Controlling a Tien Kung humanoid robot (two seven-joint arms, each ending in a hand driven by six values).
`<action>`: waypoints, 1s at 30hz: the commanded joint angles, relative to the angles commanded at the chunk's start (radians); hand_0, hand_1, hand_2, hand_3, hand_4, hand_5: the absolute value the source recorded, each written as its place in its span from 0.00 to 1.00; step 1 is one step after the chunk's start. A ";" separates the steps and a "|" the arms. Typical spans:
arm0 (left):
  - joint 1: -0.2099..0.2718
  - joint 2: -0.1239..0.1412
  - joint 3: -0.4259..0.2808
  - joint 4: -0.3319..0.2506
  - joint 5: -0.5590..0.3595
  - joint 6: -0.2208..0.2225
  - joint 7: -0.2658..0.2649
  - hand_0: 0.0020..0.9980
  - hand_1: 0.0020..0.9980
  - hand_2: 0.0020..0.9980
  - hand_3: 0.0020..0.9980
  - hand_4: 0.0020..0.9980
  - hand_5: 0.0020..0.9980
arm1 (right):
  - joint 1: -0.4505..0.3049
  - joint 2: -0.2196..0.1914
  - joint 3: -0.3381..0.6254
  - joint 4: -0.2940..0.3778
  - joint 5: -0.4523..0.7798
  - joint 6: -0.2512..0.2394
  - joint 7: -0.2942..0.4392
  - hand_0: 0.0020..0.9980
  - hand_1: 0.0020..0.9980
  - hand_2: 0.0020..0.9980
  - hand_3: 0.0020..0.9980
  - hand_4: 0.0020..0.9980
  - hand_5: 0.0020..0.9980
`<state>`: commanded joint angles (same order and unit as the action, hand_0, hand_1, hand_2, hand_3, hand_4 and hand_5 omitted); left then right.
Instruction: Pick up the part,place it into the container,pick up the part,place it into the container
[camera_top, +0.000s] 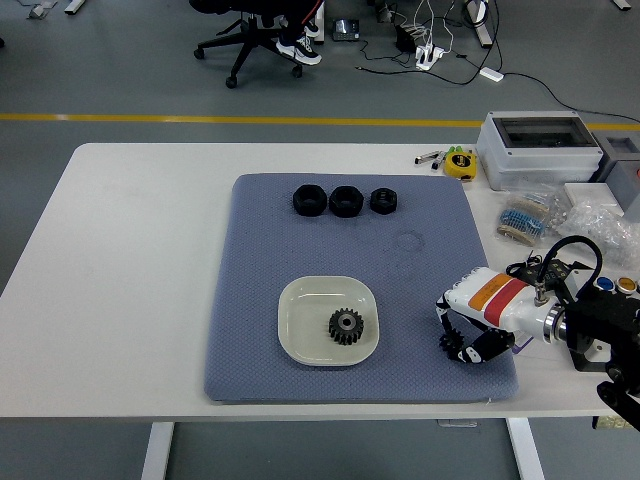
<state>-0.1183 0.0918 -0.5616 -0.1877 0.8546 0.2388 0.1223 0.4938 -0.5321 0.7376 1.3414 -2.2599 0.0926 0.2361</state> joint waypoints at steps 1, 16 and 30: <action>0.000 0.000 0.000 0.000 0.000 0.000 0.000 0.70 0.67 0.66 0.56 0.64 0.58 | 0.000 0.000 -0.001 0.000 0.003 0.002 0.002 0.00 0.02 0.14 0.29 0.79 0.31; -0.004 0.001 0.000 -0.001 0.003 -0.001 0.001 0.70 0.67 0.65 0.56 0.64 0.58 | 0.006 -0.005 0.004 0.018 0.020 0.007 0.006 0.00 0.00 0.10 0.19 0.78 0.40; -0.006 0.003 0.003 -0.001 -0.001 -0.001 0.000 0.70 0.67 0.65 0.56 0.64 0.58 | 0.037 0.016 0.020 0.038 0.025 0.008 0.005 0.00 0.00 0.09 0.20 0.79 0.44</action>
<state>-0.1245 0.0952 -0.5586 -0.1885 0.8531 0.2377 0.1224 0.5307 -0.5161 0.7580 1.3795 -2.2352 0.1002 0.2414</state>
